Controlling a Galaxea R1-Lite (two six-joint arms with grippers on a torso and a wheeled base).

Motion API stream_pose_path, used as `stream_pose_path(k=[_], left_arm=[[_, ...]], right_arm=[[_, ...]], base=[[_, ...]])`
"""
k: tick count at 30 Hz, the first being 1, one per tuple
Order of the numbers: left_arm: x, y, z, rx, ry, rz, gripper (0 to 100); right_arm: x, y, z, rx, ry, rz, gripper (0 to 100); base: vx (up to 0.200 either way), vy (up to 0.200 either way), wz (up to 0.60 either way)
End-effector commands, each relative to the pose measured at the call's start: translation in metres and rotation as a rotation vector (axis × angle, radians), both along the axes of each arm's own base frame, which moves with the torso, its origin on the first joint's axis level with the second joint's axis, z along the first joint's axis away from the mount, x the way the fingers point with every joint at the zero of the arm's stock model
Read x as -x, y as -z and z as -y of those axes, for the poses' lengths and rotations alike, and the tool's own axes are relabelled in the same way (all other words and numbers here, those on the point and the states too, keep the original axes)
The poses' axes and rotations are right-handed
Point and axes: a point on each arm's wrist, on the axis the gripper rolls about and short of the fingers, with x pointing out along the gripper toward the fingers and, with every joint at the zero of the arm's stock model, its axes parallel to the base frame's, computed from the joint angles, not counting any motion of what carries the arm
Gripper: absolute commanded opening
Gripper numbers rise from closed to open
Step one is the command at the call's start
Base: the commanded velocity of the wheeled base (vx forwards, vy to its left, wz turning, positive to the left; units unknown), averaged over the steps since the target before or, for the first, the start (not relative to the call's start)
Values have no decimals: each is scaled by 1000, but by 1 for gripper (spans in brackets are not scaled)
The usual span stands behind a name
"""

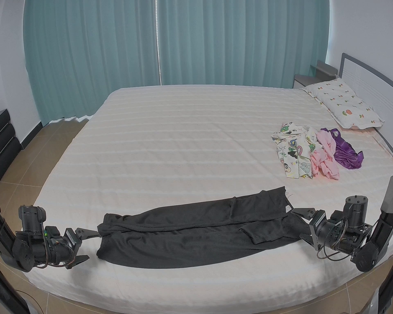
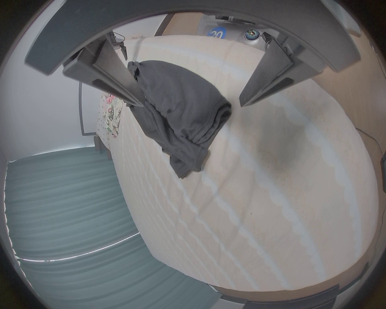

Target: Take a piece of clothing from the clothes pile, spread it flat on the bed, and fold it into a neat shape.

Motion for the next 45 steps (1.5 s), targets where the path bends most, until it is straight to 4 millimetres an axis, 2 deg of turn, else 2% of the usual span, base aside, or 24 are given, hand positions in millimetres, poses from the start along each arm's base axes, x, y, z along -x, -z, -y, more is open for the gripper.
stream_pose_path(k=[1, 3, 8, 14, 23, 31, 32, 39, 45], left_arm=[[-7, 15, 9, -5, 25, -53, 100], [-12, 21, 23, -40, -2, -95, 100], [-21, 24, 36, -45, -34, -65, 100], [-24, 35, 39, -101, -69, -83, 100], [-19, 37, 39, -109, -73, -98, 100], [-28, 43, 38, -166, -117, -104, 100], [-26, 44, 38, -174, -121, -104, 0], [-15, 43, 39, -179, -127, -64, 0], [6, 41, 36, -195, -144, -77, 0]], right_arm=[[8, 25, 1, 6, -1, -98, 100], [8, 24, 1, 3, 0, -77, 100], [11, 24, 0, 3, -5, -75, 100], [11, 22, 0, 2, -6, -71, 100], [12, 23, 0, 6, -6, -72, 100], [12, 22, 0, 5, -9, -71, 100], [12, 22, 0, 5, -9, -71, 100], [14, 23, 1, 7, -10, -76, 100], [19, 23, 1, 5, -12, -63, 100]], base=[[0, 0, 0], [0, 0, 0], [0, 0, 0], [0, 0, 0], [0, 0, 0], [0, 0, 0], [0, 0, 0], [0, 0, 0], [0, 0, 0]])
